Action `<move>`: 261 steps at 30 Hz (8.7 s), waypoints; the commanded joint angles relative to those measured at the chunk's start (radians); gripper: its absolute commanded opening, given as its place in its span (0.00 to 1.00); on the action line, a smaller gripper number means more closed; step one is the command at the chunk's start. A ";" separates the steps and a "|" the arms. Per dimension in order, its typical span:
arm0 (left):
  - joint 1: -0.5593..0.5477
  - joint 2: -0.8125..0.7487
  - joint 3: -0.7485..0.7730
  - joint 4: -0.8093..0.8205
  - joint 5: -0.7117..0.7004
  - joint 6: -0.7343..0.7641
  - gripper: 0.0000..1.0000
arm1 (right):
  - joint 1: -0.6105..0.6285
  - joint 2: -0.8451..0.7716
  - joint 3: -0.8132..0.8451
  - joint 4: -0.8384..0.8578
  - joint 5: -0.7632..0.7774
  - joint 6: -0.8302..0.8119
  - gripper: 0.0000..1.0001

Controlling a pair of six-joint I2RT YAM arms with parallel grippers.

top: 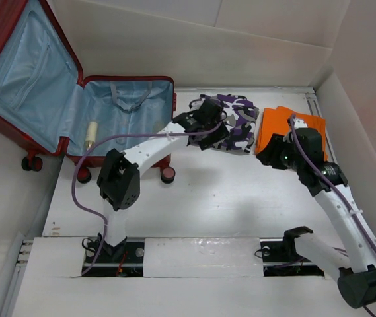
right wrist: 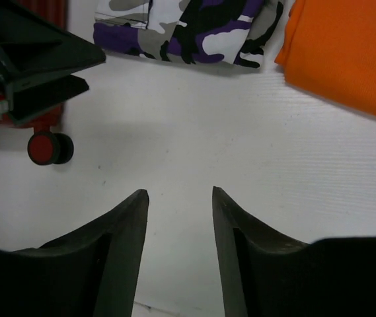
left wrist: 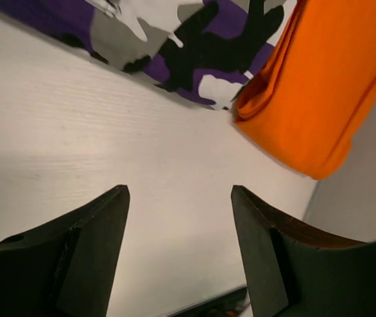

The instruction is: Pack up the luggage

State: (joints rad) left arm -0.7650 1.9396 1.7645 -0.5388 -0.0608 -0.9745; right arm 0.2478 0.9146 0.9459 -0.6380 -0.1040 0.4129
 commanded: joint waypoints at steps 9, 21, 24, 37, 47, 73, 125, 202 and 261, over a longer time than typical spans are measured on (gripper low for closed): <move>-0.016 0.168 -0.092 0.194 0.016 -0.607 0.63 | -0.025 -0.117 0.059 -0.097 -0.069 0.018 0.61; 0.006 0.229 -0.189 0.270 -0.092 -0.877 0.63 | 0.018 -0.146 0.059 -0.131 -0.186 -0.031 0.61; 0.015 0.257 -0.191 0.284 -0.128 -0.938 0.63 | 0.056 -0.146 0.050 -0.111 -0.186 -0.031 0.61; 0.024 0.421 -0.002 0.217 -0.201 -1.057 0.53 | 0.156 -0.177 0.030 -0.111 -0.177 -0.040 0.61; 0.053 0.394 0.045 0.295 -0.292 -0.746 0.00 | 0.165 -0.218 0.048 -0.175 -0.158 -0.049 0.61; 0.466 0.121 0.610 0.583 0.102 0.062 0.00 | 0.165 -0.188 0.168 -0.172 -0.039 -0.049 0.61; 0.909 -0.755 -0.815 0.593 0.147 0.161 0.70 | 0.104 0.098 0.088 -0.061 -0.083 -0.042 0.90; 0.018 0.481 0.190 0.375 0.211 -0.151 0.76 | -0.176 0.150 0.097 0.014 -0.031 0.124 1.00; 0.966 -0.249 -0.333 0.783 0.490 -0.095 0.00 | -0.079 0.151 0.255 0.024 -0.203 0.092 1.00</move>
State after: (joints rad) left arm 0.1783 1.8507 1.5112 0.1024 0.4000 -1.1103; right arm 0.1707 1.0576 1.1515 -0.6857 -0.2867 0.5117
